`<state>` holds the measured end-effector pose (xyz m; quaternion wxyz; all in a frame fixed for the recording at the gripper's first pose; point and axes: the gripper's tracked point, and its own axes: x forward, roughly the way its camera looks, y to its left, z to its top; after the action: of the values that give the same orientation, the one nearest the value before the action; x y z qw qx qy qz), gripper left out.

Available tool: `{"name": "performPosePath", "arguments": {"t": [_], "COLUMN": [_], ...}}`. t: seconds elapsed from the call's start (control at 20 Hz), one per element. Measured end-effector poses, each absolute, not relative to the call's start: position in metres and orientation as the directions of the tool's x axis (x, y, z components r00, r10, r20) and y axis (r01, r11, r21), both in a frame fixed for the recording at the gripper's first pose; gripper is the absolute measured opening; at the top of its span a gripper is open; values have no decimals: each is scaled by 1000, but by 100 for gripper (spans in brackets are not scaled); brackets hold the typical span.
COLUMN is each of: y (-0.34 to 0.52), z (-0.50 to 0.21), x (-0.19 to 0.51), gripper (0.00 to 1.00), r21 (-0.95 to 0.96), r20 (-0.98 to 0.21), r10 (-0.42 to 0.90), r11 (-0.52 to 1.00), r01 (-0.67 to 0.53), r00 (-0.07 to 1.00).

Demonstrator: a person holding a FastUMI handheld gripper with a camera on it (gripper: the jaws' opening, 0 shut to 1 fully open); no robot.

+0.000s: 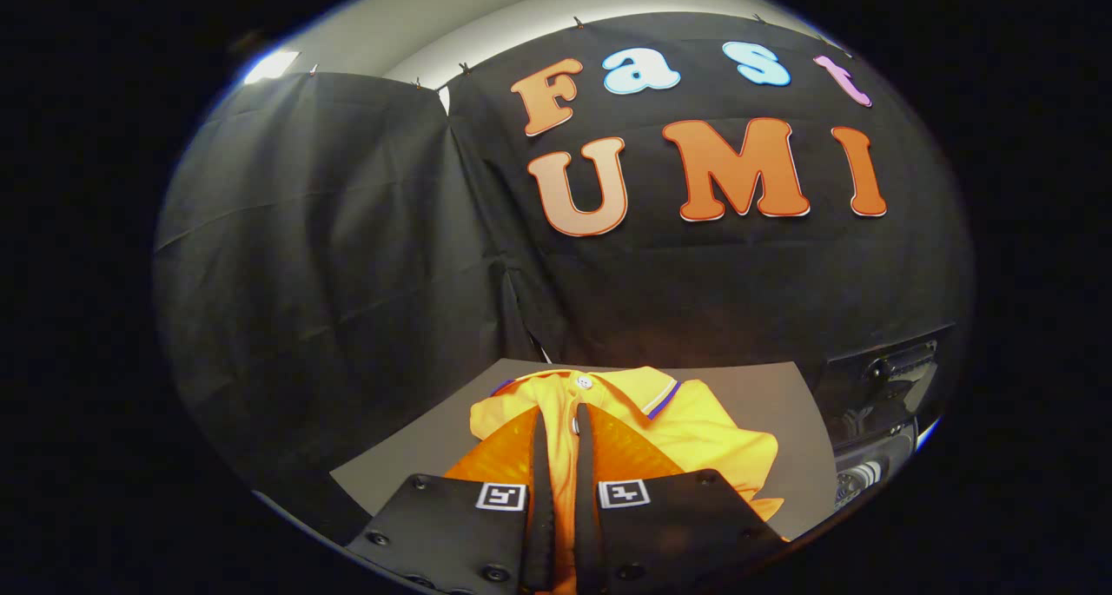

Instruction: Put the clothes into the washing machine and then close the washing machine lid.

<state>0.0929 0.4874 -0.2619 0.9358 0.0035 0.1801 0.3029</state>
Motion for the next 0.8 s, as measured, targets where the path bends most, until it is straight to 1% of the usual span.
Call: {"name": "performPosePath", "arguments": {"t": [0.3, 0.6, 0.8], "y": [483, 457, 430], "z": [-215, -166, -134], "x": [85, 75, 81], "gripper": [17, 17, 17], "r21": [145, 123, 114], "r20": [-251, -160, -116], "r10": [599, 620, 625], "r11": [800, 785, 780], "r01": [-582, -608, -615], "r00": [760, 768, 772]}}
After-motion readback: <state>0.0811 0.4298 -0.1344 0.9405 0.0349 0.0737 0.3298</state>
